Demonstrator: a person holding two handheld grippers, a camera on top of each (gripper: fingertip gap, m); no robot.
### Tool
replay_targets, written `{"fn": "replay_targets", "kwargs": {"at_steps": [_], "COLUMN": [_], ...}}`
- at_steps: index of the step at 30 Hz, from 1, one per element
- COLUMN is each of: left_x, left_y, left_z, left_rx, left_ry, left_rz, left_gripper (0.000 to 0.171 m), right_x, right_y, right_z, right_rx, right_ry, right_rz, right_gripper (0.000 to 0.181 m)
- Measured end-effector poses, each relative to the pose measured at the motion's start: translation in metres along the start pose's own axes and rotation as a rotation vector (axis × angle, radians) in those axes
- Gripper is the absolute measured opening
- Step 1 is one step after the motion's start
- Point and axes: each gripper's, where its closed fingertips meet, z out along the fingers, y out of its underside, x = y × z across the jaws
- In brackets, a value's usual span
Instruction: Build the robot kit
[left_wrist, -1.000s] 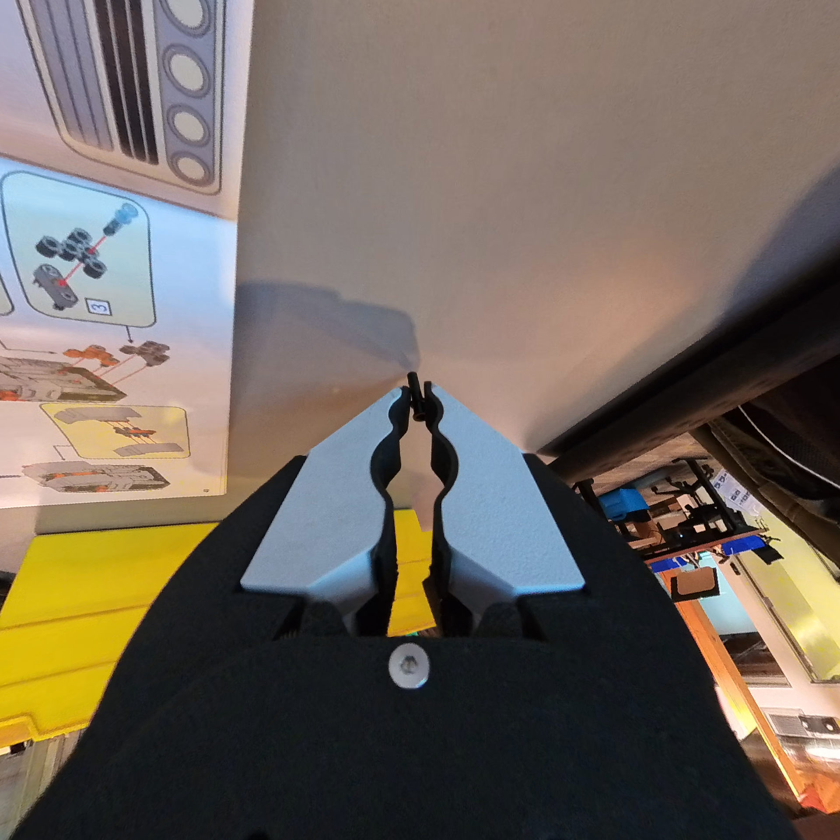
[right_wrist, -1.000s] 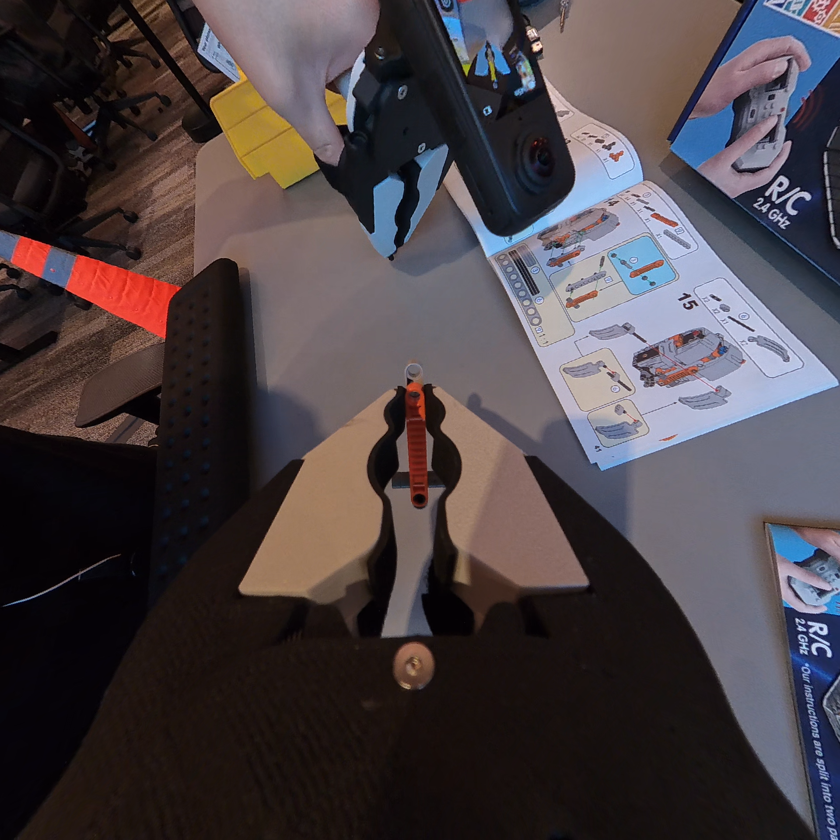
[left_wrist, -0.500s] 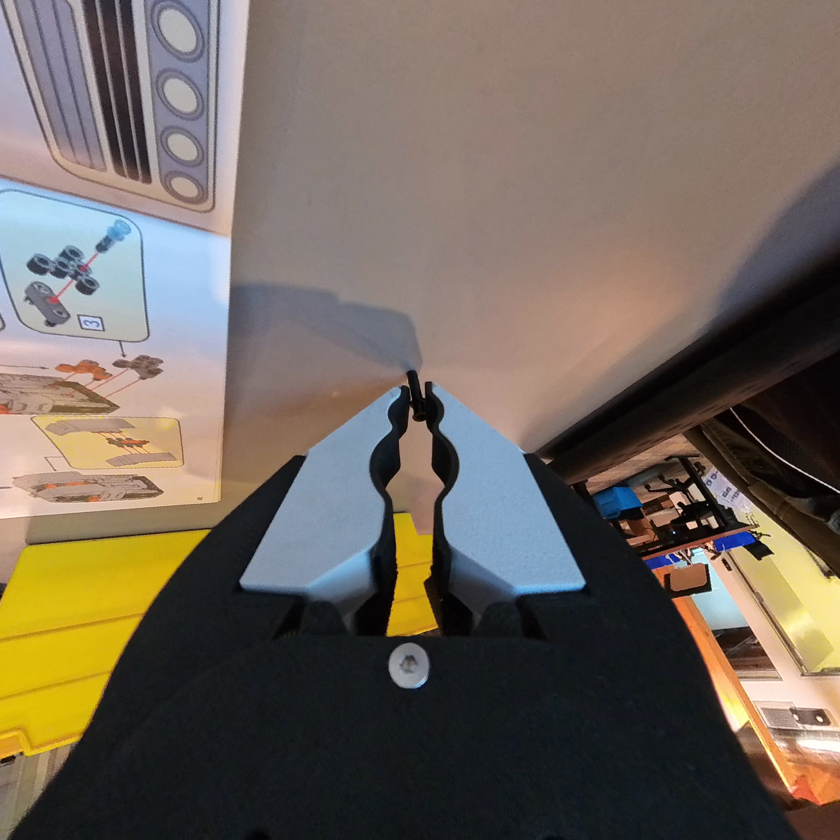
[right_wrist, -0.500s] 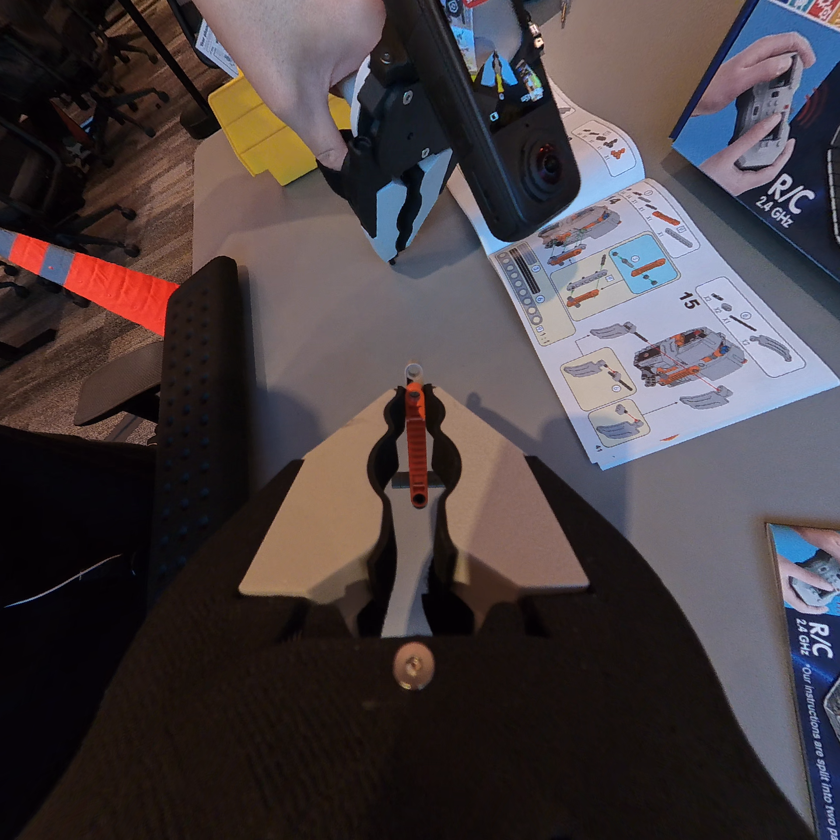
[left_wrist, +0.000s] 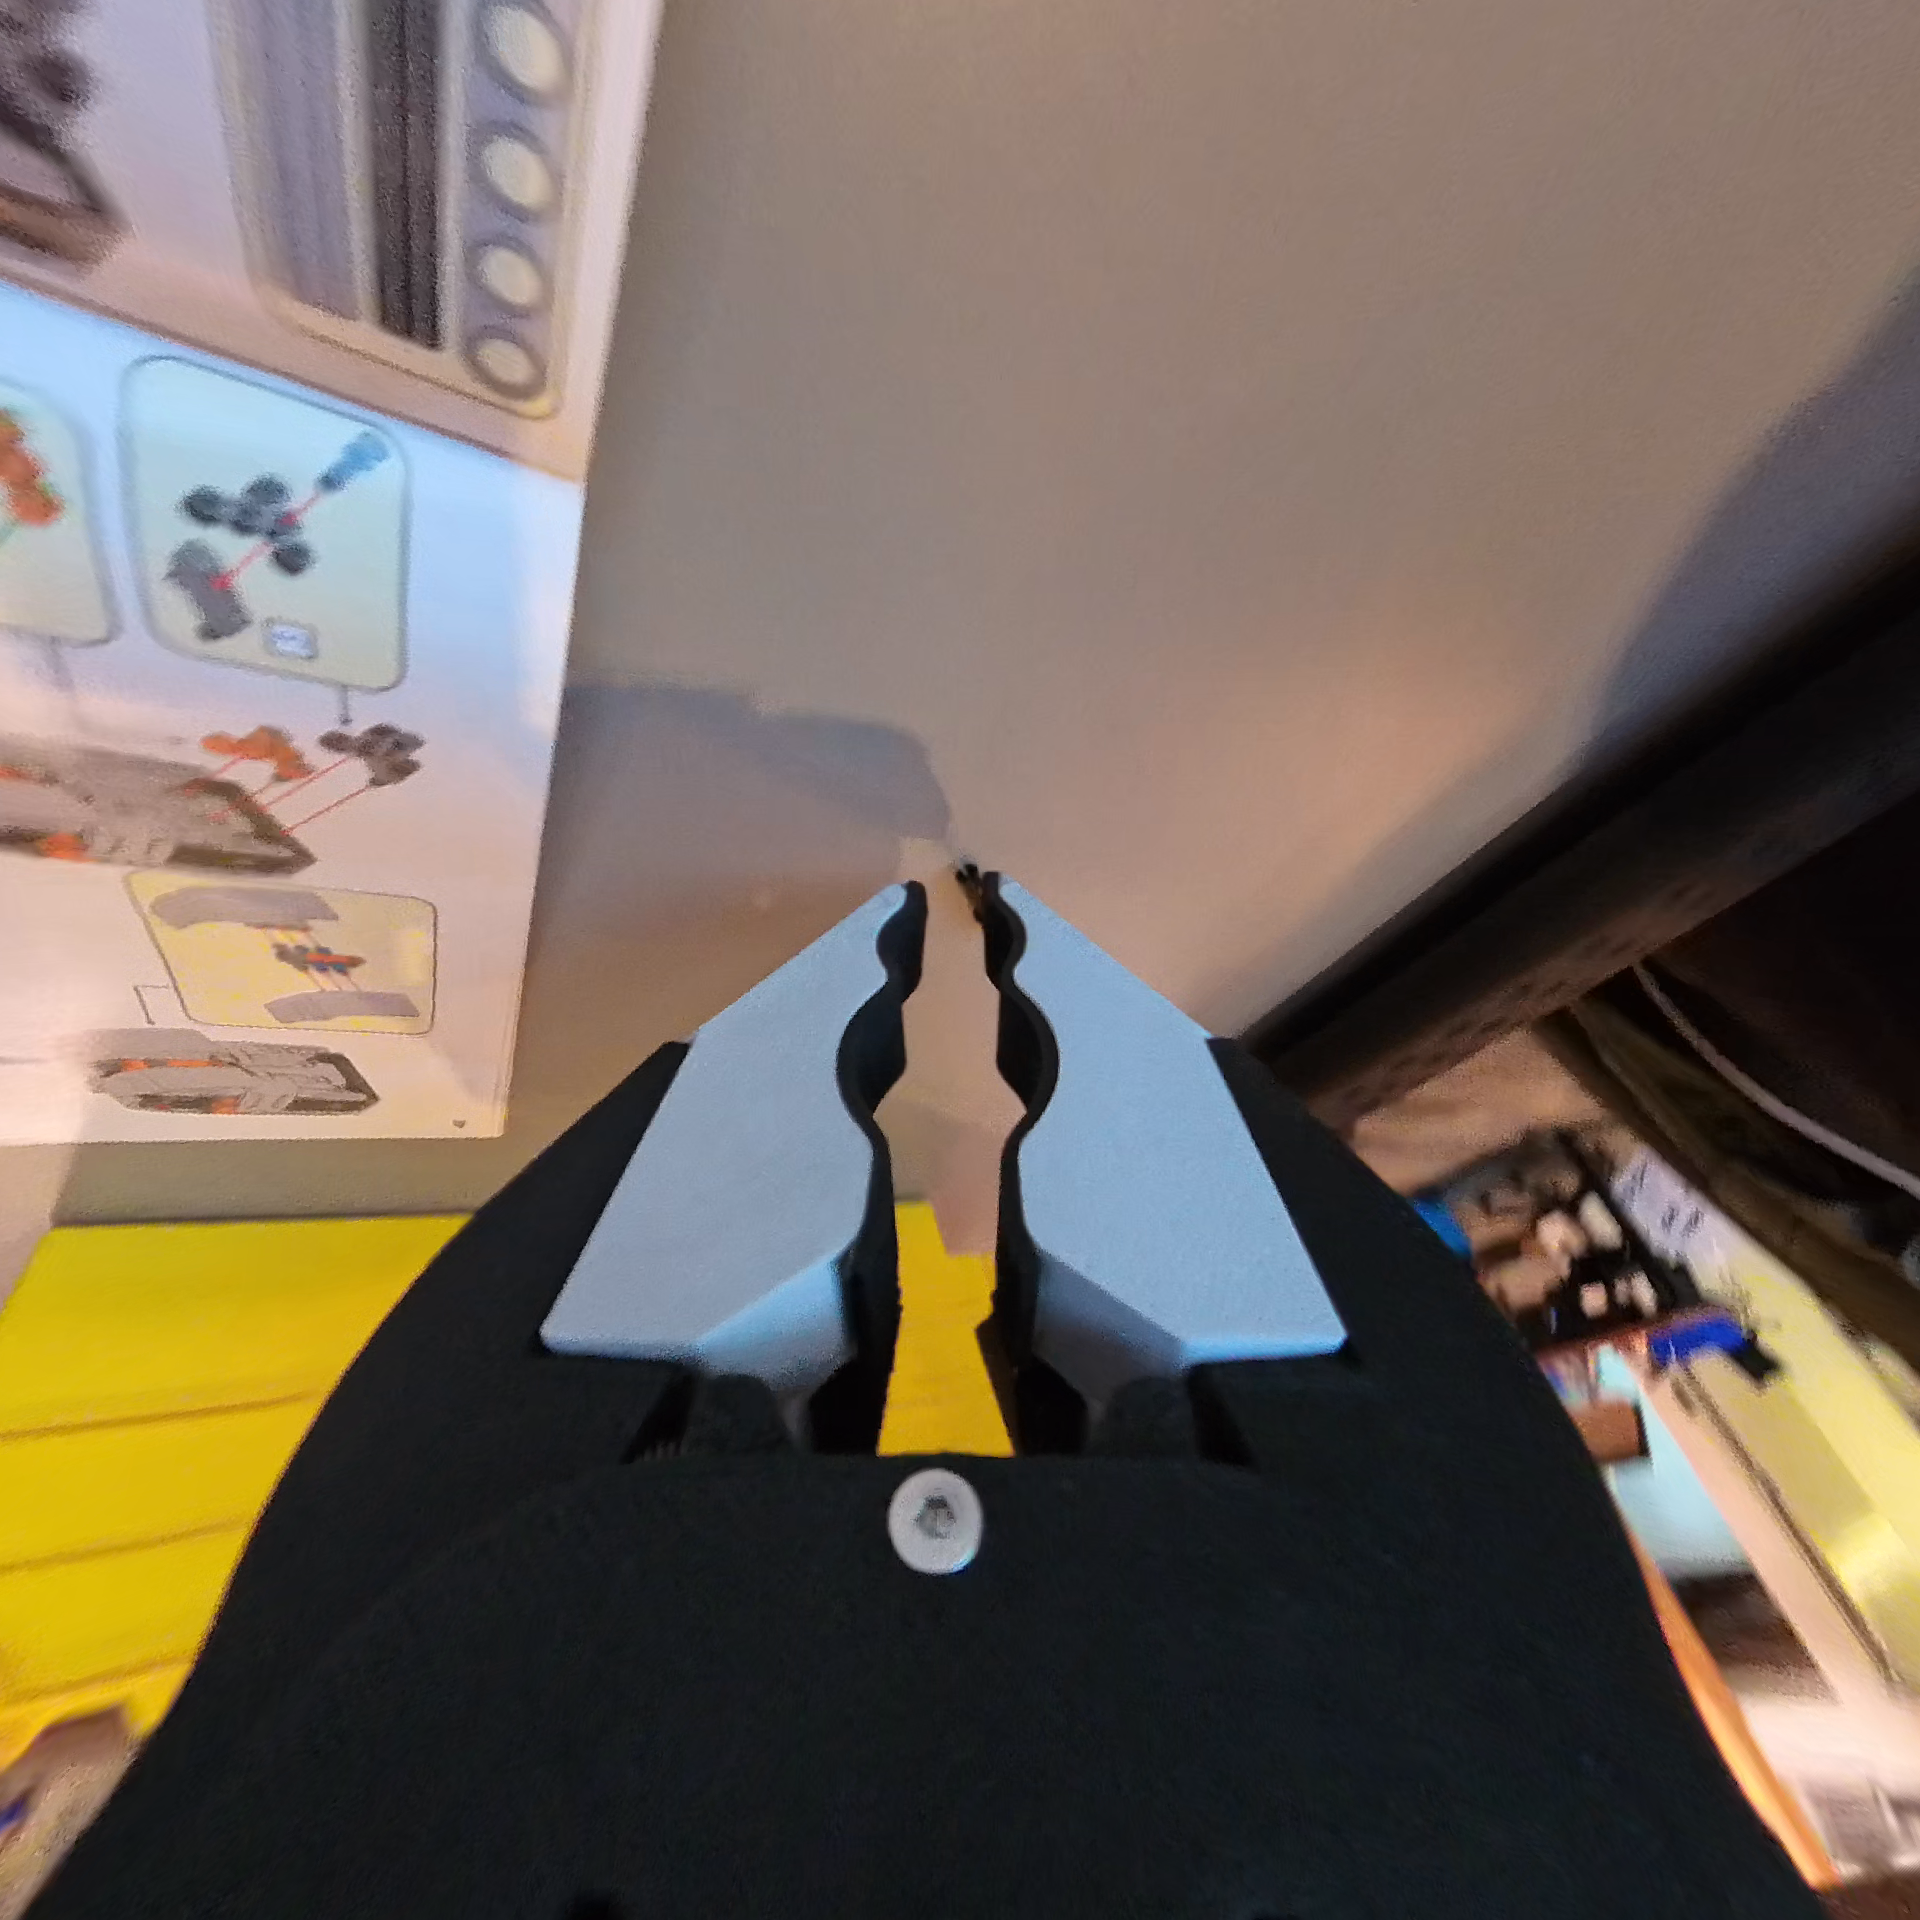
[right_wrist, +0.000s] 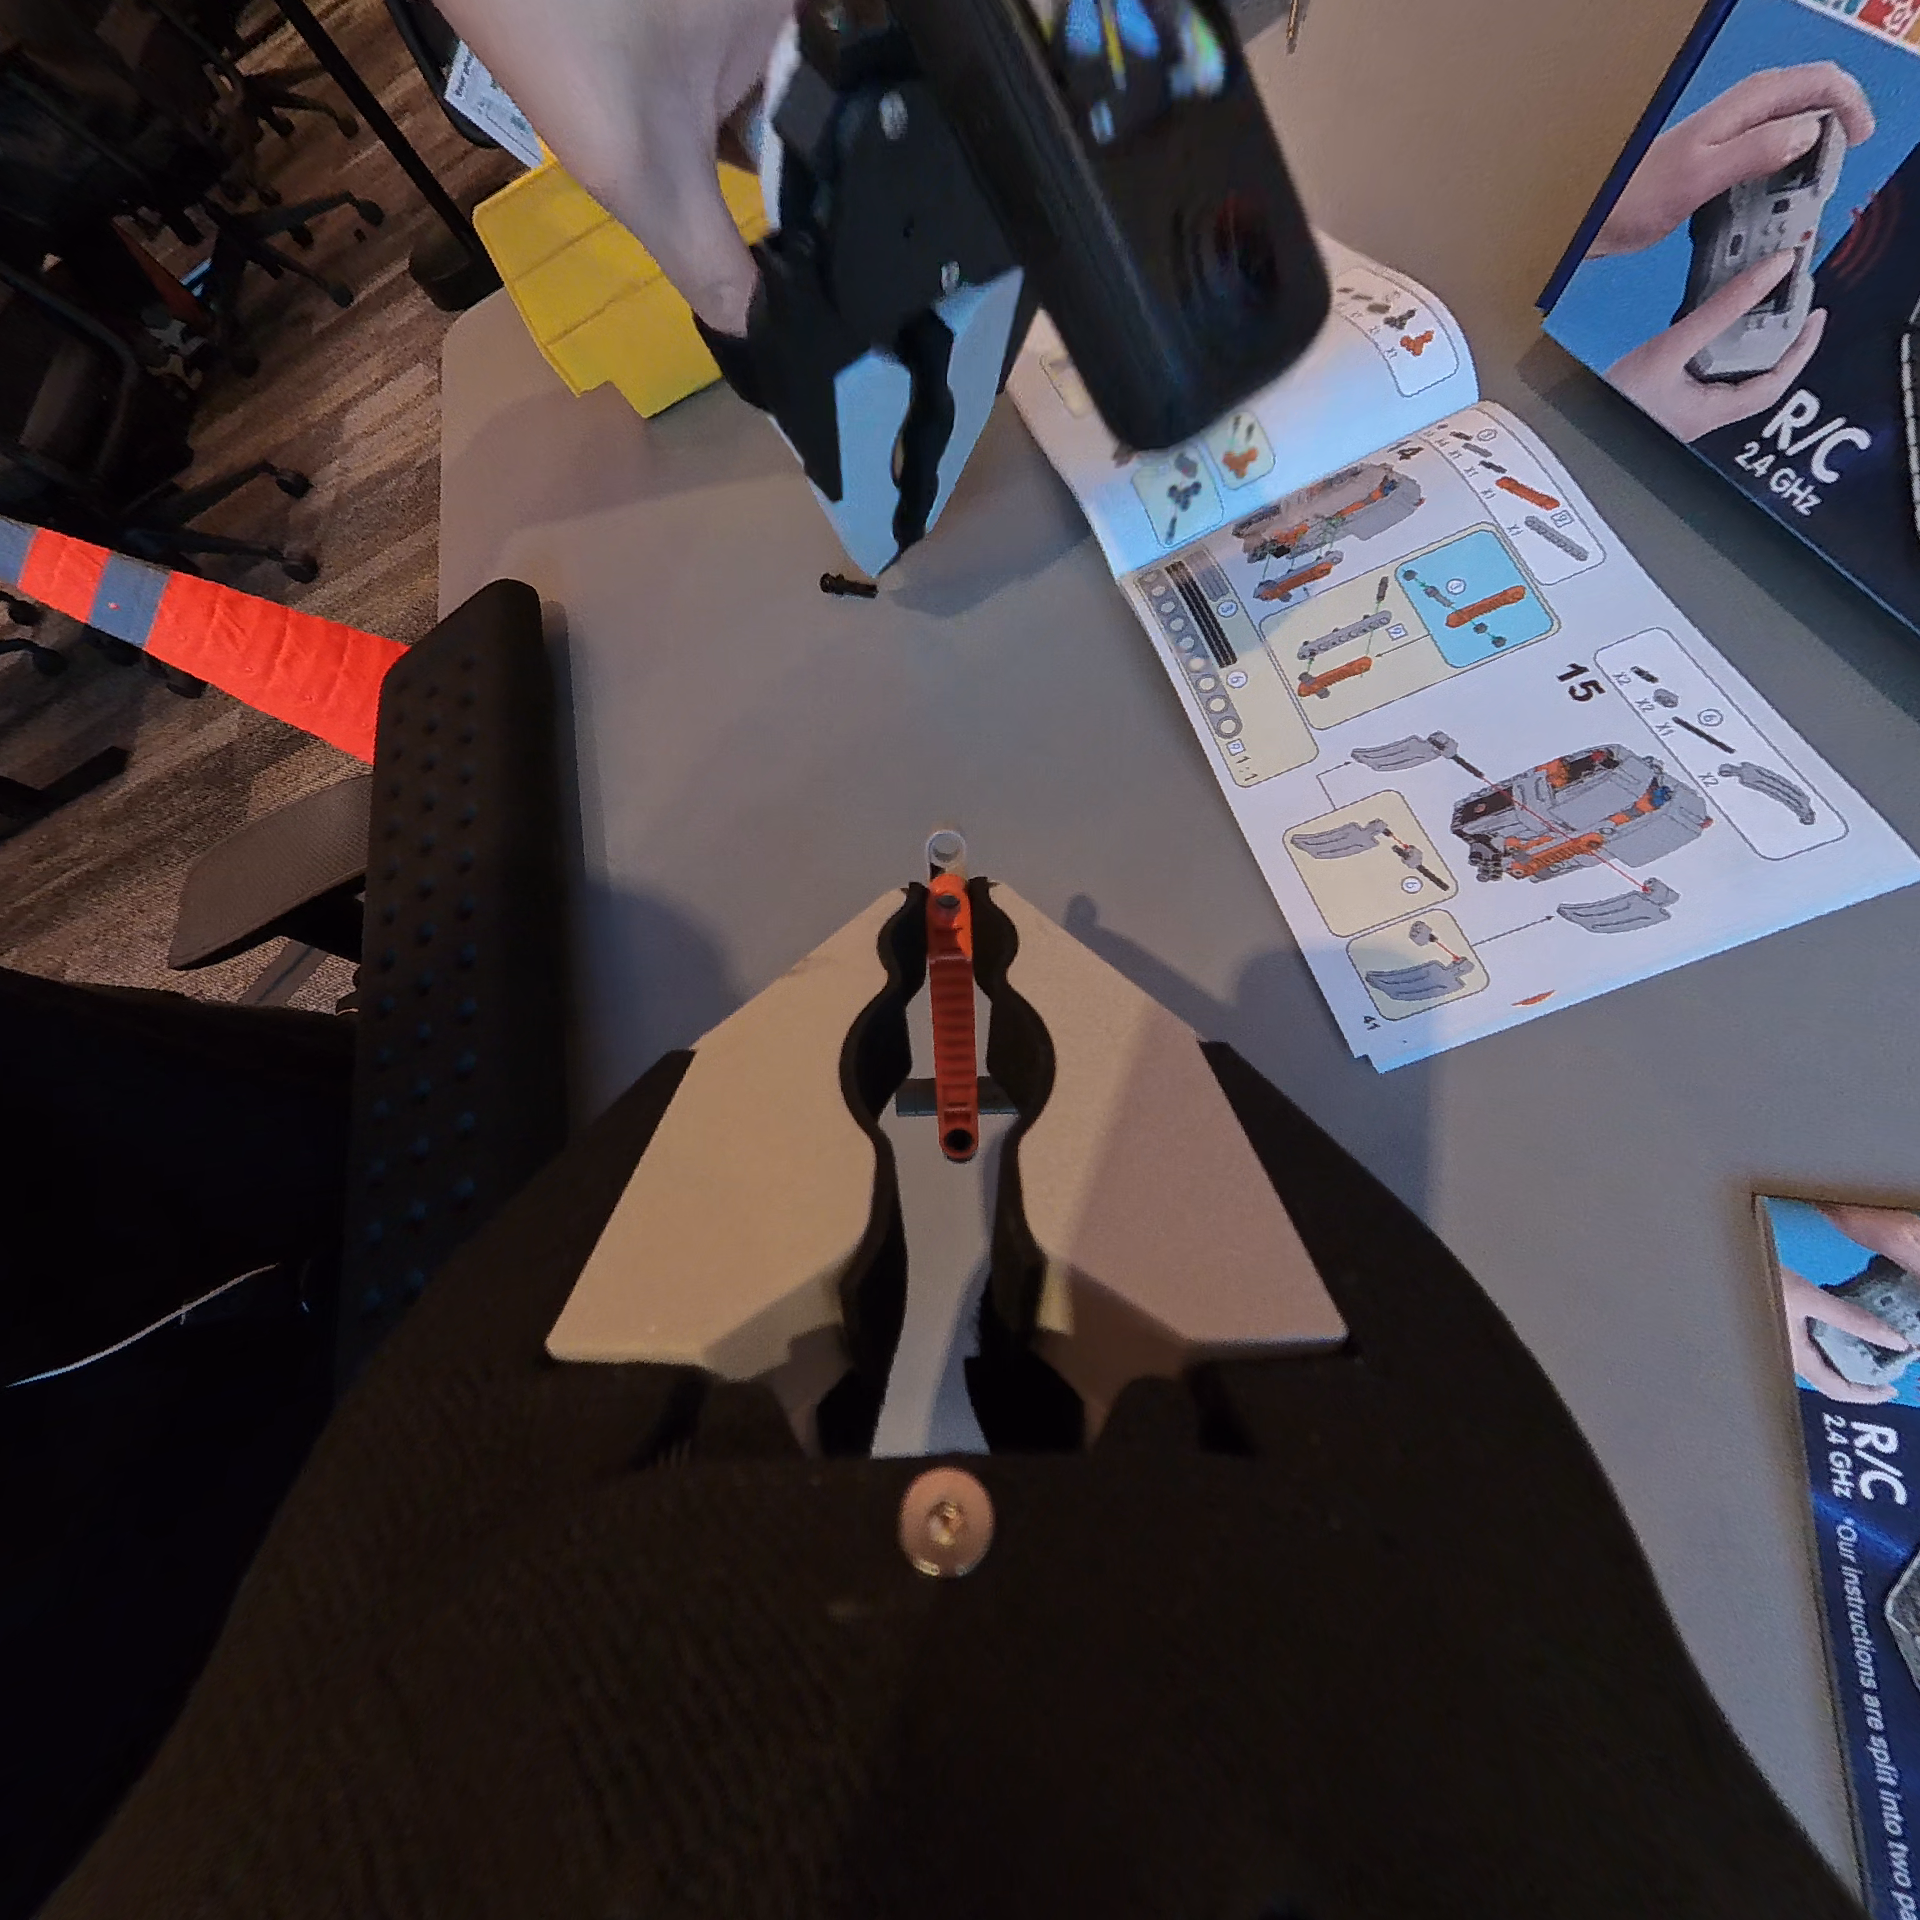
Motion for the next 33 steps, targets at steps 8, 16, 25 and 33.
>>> {"fn": "replay_targets", "kwargs": {"at_steps": [8, 16, 25, 33], "left_x": [0.022, 0.026, -0.003, -0.008], "left_y": [0.005, 0.050, 0.029, 0.027], "left_z": [-0.070, -0.029, 0.023, 0.023], "left_rx": [1.006, 1.315, 1.187, 1.244], "left_ry": [-0.171, -0.479, -0.430, -0.337], "left_rz": [-0.124, -0.315, -0.315, -0.223], "left_gripper": [0.003, 0.037, 0.028, 0.022], "right_x": [0.001, 0.000, -0.014, -0.010], "right_y": [-0.005, -0.003, -0.003, -0.002], "right_z": [-0.005, 0.004, 0.014, 0.011], "right_rx": [0.031, 0.009, -0.016, -0.012], "right_ry": [0.000, 0.000, -0.017, -0.009], "right_rz": [-0.003, -0.012, -0.069, -0.057], "right_gripper": [0.005, 0.005, 0.005, 0.005]}}
